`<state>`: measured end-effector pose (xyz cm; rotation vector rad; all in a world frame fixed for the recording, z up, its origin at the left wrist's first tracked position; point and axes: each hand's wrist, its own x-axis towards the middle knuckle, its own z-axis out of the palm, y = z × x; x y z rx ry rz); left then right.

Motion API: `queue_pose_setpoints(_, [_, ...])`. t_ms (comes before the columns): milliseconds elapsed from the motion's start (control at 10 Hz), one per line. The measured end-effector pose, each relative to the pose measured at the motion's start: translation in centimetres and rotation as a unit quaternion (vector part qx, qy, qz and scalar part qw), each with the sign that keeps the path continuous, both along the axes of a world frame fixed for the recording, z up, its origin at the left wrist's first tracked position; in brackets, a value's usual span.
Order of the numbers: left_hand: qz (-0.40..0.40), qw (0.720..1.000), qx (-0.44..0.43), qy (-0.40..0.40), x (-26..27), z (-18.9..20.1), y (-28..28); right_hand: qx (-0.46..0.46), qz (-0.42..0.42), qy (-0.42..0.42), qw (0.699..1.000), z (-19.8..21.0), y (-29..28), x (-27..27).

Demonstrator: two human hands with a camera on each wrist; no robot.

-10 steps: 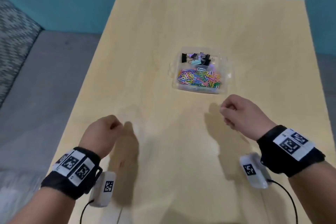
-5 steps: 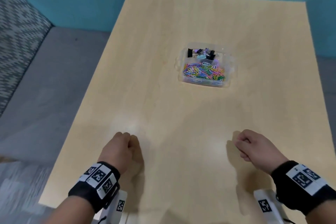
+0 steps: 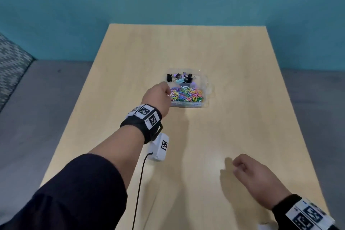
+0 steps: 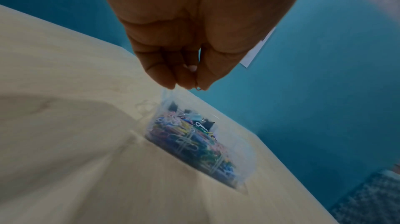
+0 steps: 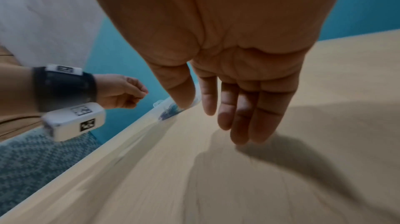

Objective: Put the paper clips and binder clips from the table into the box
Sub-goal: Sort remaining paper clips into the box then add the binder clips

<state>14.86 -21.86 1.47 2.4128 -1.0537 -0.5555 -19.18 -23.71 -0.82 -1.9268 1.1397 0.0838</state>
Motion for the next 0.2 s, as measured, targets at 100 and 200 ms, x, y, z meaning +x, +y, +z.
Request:
queue_pose_setpoints(100, [0.007, 1.0, -0.018, 0.018, 0.5, 0.3, -2.0, -0.015, 0.0, -0.012, 1.0, 1.4, -0.3, -0.2])
queue_pose_setpoints(200, [0.037, 0.998, -0.047, 0.03, 0.8, 0.1, -0.3, -0.044, -0.025, -0.033, 0.998, 4.4, -1.1, -0.5])
